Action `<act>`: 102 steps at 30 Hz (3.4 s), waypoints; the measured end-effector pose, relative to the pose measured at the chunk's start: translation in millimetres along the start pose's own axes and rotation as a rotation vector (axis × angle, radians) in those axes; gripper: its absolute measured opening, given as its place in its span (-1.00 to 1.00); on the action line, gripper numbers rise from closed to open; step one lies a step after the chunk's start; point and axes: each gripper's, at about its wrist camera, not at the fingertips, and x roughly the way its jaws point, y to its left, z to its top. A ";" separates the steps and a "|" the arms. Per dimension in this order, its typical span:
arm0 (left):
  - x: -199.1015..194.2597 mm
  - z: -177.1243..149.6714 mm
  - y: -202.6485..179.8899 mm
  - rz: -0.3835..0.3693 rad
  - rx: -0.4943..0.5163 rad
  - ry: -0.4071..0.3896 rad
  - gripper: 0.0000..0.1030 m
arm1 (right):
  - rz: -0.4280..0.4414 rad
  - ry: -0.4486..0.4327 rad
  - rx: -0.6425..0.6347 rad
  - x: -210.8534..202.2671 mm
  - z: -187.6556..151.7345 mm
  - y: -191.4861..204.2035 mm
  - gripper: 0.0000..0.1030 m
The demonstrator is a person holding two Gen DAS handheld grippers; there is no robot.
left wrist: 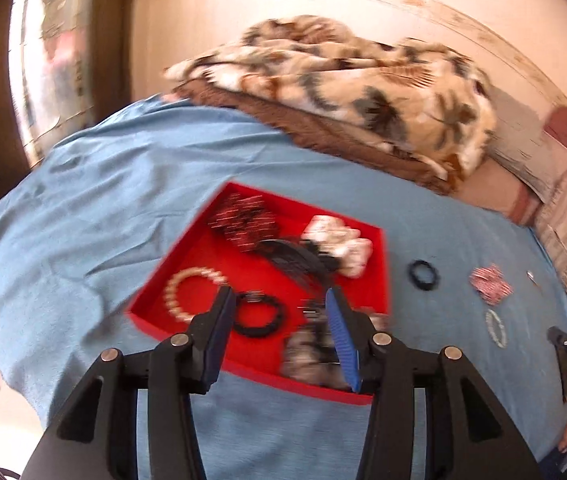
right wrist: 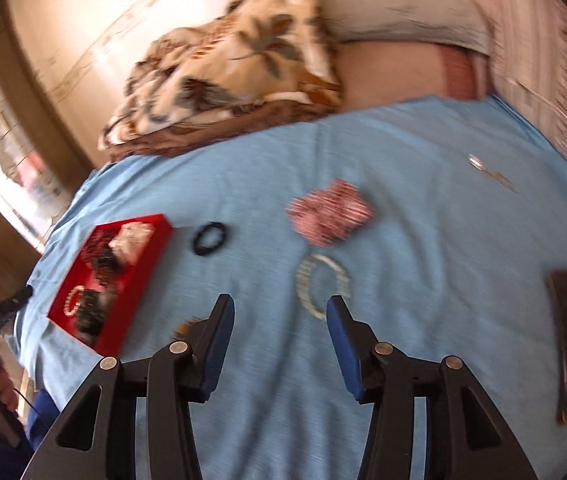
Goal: Organize jewelry
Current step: 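Grasp the leopard-print scrunchie with left tool while right tool grasps white bead bracelet, then carry the leopard scrunchie and bead bracelet over the red tray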
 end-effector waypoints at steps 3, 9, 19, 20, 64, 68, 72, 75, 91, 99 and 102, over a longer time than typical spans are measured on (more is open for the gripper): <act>2.3 -3.6 -38.4 -0.041 0.070 0.023 -0.10 | -0.004 0.001 0.044 -3.1 -9.7 -24.1 0.02; 19.4 -25.8 -108.0 -0.100 0.210 0.085 -0.10 | -0.011 0.011 0.056 3.3 -21.9 -45.2 0.02; 76.8 -60.5 -168.5 -0.135 0.307 0.236 -0.10 | 0.011 0.053 0.069 39.9 -21.9 -61.4 0.02; 82.5 -63.0 -171.0 -0.138 0.310 0.251 -0.10 | 0.011 0.054 0.064 43.8 -20.1 -61.2 0.02; 35.7 -71.3 -191.1 -0.243 0.348 0.173 -0.76 | -0.064 0.003 -0.143 51.2 0.1 -2.3 -0.87; 14.7 -65.0 -182.6 -0.243 0.328 0.139 -0.76 | -0.045 -0.020 -0.154 30.5 -3.0 6.4 -0.87; -3.9 -60.7 -169.8 -0.222 0.306 0.108 -0.76 | -0.020 -0.049 -0.162 7.7 -5.9 17.9 -0.87; -15.4 -57.7 -157.1 -0.200 0.285 0.085 -0.76 | 0.000 -0.072 -0.173 -9.7 -5.9 29.1 -0.87; -49.8 -22.7 -45.2 -0.055 0.117 -0.014 -0.76 | 0.065 -0.119 -0.298 -49.4 -0.7 108.1 -0.87; -48.0 14.7 11.9 0.040 0.086 -0.059 -0.76 | 0.120 -0.106 -0.358 -36.6 9.7 156.4 -0.87; -32.3 30.2 30.4 0.057 0.060 -0.050 -0.76 | 0.144 -0.094 -0.378 -26.5 15.4 177.6 -0.87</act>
